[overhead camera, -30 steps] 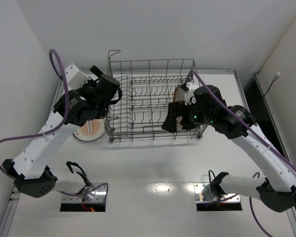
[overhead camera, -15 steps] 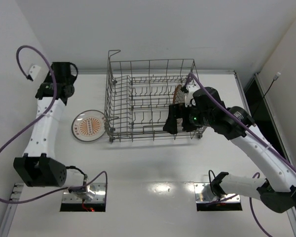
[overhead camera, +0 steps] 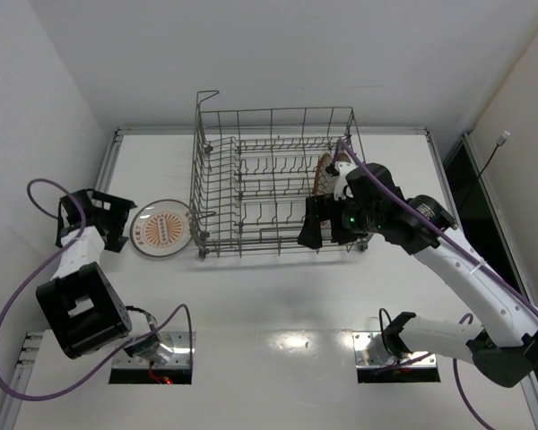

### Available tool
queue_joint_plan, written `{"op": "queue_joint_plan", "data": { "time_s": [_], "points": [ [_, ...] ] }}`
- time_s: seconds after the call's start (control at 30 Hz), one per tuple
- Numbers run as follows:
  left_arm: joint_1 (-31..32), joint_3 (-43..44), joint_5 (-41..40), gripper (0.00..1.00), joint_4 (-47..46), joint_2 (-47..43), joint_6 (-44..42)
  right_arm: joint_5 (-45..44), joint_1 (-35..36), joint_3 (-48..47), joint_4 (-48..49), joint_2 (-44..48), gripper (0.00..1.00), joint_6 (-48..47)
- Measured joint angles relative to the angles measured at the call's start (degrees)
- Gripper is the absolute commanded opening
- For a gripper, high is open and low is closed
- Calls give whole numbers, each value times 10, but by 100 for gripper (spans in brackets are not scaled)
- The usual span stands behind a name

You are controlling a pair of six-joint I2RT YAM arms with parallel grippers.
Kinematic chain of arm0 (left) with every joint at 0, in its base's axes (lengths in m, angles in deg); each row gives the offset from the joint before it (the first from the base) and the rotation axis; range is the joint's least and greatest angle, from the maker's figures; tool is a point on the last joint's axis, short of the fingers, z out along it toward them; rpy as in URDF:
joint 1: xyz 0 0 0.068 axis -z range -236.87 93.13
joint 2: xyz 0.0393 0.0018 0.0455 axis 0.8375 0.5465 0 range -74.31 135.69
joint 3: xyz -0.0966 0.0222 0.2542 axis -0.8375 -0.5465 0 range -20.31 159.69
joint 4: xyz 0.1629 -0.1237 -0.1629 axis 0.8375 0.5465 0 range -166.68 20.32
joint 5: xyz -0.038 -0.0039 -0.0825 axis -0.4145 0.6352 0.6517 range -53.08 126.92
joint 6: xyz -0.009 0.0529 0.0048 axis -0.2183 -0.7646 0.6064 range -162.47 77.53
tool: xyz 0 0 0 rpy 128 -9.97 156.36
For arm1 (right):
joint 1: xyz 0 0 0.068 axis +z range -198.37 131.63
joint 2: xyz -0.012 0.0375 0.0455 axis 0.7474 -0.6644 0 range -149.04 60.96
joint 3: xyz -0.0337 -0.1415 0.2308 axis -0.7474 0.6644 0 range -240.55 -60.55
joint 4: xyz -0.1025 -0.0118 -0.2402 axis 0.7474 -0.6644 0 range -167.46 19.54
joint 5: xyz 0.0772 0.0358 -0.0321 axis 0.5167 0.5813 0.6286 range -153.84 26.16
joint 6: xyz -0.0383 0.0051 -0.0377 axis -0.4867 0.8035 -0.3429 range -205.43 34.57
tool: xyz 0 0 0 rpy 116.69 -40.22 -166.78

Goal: Load the plates into the dish rack

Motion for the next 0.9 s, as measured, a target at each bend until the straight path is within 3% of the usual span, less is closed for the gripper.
{"op": "queue_joint_plan", "data": {
  "time_s": [0.23,0.5,0.8,0.9],
  "points": [
    [5,-116,78,100,-52,-6,-6,12,-4,24,1,0,99,-3],
    [5,-117,54,100,-43,-7,-71,19,-7,42,2,3,99,-3],
    [5,-118,51,100,-43,-5,-87,19,-11,49,4,12,99,-2],
    [5,-129,57,95,-55,0,-80,19,-15,49,4,13,99,-2]
  ]
}}
